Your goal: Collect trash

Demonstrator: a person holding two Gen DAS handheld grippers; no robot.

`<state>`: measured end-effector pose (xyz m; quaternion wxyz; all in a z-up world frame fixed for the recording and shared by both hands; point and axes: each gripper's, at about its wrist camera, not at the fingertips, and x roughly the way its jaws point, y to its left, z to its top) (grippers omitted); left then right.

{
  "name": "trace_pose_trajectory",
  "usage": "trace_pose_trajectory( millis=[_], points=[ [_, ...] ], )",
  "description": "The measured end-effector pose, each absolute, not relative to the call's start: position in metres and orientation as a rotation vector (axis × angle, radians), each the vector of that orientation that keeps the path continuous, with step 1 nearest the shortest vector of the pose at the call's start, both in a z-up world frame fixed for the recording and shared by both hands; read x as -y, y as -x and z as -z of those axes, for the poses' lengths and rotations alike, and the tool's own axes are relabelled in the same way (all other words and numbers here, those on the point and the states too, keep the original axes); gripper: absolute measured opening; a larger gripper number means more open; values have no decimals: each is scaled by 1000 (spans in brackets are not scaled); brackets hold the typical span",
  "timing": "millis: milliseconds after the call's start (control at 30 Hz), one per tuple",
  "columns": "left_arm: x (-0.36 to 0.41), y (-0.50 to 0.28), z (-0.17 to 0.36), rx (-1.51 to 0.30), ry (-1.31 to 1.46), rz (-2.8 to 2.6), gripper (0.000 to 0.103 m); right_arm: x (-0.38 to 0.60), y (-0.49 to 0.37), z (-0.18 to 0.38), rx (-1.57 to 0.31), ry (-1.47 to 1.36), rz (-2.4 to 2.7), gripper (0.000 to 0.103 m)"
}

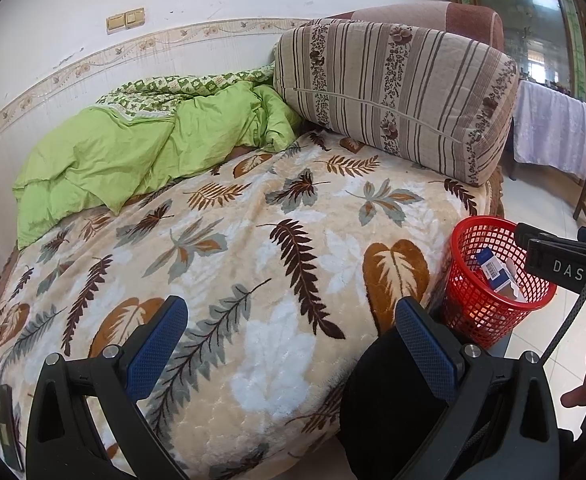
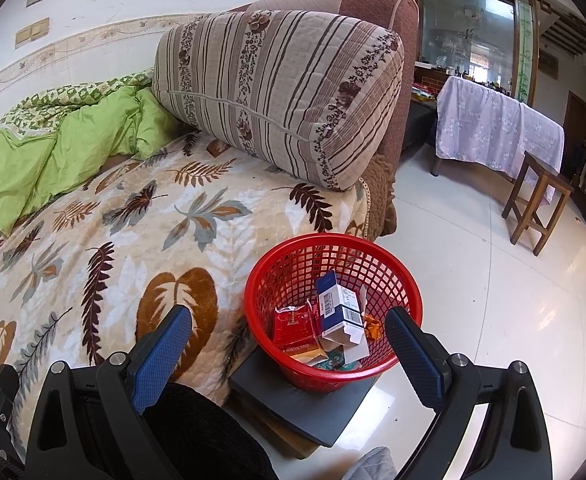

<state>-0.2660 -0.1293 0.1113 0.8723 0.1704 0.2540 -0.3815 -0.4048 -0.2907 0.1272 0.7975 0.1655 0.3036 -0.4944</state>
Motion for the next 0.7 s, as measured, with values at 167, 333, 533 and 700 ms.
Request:
trace_pose_trajectory(
  millis=[167, 333, 533, 700],
  points=[
    [129, 265, -112, -532, -355, 797, 103, 290, 405, -127, -652, -355, 1063, 98],
    [129, 264, -113, -532, -355, 797, 103, 289, 404, -128, -654, -354, 1059, 98],
    [129, 264, -112, -533, -355, 796, 103, 288, 404, -128, -654, -354, 1059, 98],
    [129, 263, -113, -533, -355, 795, 103, 288, 404, -127, -654, -354, 1057, 98]
  ],
)
